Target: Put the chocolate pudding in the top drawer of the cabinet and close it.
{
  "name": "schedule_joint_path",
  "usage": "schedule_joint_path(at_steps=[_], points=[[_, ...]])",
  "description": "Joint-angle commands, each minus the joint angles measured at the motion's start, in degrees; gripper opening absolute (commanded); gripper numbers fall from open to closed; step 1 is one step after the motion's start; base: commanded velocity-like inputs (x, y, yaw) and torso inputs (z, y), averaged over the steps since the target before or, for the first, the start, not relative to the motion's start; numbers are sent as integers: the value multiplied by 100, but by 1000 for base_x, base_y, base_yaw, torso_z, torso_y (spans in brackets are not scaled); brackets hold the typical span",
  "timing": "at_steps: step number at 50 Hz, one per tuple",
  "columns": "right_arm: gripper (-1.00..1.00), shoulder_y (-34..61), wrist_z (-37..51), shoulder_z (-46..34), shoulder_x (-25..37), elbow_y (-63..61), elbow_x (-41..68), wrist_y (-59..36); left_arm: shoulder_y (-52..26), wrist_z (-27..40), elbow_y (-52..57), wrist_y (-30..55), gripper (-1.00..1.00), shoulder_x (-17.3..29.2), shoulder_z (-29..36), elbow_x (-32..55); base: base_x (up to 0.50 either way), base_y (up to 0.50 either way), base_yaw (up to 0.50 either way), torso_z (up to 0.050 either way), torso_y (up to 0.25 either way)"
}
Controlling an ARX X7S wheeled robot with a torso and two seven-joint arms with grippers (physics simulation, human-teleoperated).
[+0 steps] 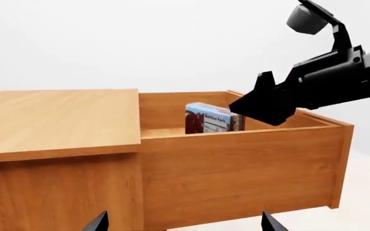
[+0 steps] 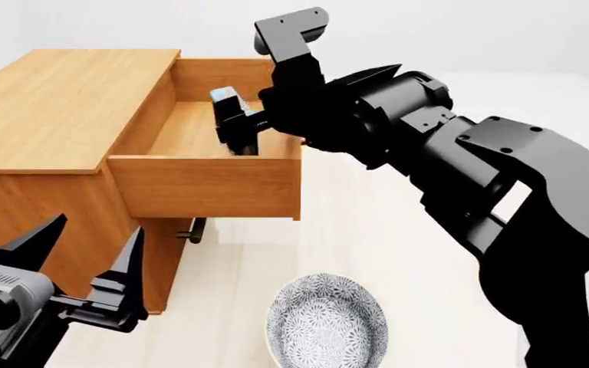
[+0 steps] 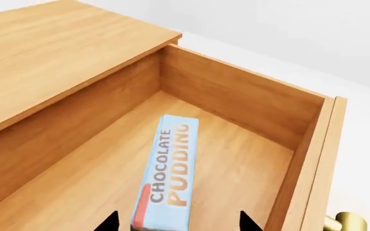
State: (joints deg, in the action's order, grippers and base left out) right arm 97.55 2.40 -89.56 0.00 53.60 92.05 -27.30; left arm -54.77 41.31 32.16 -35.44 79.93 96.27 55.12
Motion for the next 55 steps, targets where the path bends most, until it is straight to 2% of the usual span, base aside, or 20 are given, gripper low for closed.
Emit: schedule_joint_path(at_steps=[1, 22, 31, 40, 48, 55], points=[[100, 27, 108, -40, 0, 93, -10, 284, 9, -37, -78, 9, 100, -78, -18, 41, 0, 0, 0, 0, 0], [100, 238, 273, -31, 1, 262, 195, 1291, 38, -1, 2, 50, 100, -70, -38, -14, 0, 0, 0, 0, 0], [100, 302, 894, -71, 1, 489, 57, 1846, 29, 28, 73, 121, 100, -74, -53, -46, 0, 0, 0, 0, 0], [100, 298, 1692, -118, 0, 735, -654, 1919, 1, 74, 196, 202, 100, -37, -81, -80, 0, 0, 0, 0, 0], [100, 1237, 1137, 58, 4, 1567, -436, 1204, -47, 103, 261, 332, 100, -65, -115, -80, 0, 0, 0, 0, 0], [100, 1159, 1105, -19, 2, 1852, -557, 1181, -108, 129, 330, 481, 100, -108, -150, -65, 0, 0, 0, 0, 0]])
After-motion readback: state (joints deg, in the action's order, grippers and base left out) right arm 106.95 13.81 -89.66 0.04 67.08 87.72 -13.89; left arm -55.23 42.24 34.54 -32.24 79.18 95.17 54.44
